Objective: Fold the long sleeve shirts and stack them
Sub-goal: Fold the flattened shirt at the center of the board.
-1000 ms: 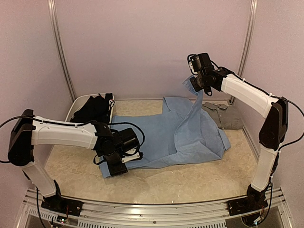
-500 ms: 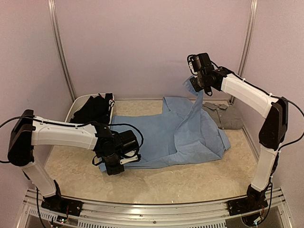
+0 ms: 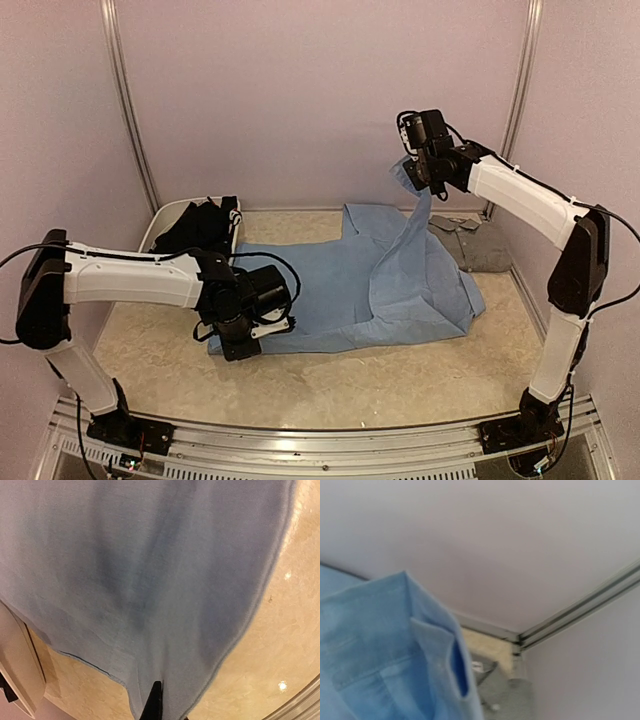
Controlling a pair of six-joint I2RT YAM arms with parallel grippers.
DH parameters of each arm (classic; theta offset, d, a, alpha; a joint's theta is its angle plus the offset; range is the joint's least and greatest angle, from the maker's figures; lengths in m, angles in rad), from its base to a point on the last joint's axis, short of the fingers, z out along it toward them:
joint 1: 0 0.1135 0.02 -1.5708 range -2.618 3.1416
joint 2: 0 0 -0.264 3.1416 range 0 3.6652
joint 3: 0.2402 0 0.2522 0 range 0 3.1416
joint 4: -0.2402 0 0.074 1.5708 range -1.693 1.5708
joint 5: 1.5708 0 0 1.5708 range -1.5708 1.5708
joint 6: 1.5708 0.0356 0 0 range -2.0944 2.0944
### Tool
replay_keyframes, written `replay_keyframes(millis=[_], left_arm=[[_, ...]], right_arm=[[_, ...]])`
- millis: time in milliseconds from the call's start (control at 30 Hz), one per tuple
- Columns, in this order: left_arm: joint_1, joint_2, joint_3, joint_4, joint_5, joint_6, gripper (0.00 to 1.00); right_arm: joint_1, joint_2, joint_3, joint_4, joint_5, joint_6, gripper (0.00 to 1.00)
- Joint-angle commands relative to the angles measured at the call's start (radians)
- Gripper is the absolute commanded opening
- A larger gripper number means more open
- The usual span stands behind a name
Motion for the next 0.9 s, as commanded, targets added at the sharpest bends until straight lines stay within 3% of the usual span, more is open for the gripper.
replay_keyframes(millis=[0, 233, 400, 733, 867], left_arm=[[0.100, 0.005, 0.081, -0.001, 0.061, 0.042, 0.00], [0.202, 0.145, 0.223, -0.042, 0.143, 0.046, 0.00], [0.202, 0.229, 0.227, -0.047, 0.148, 0.044, 0.00], [0.207, 0.250, 0.213, -0.037, 0.126, 0.037, 0.03], [0.224, 0.265, 0.217, -0.038, 0.082, 0.020, 0.14]], right_arm=[[0.007, -0.071, -0.013, 0.134, 0.114, -0.111, 0.00], [0.008, -0.061, 0.004, 0.196, 0.173, -0.196, 0.00], [0.011, -0.035, -0.010, 0.211, 0.176, -0.221, 0.00], [0.012, 0.011, -0.032, 0.328, 0.187, -0.322, 0.00], [0.012, 0.027, -0.027, 0.356, 0.197, -0.344, 0.00]])
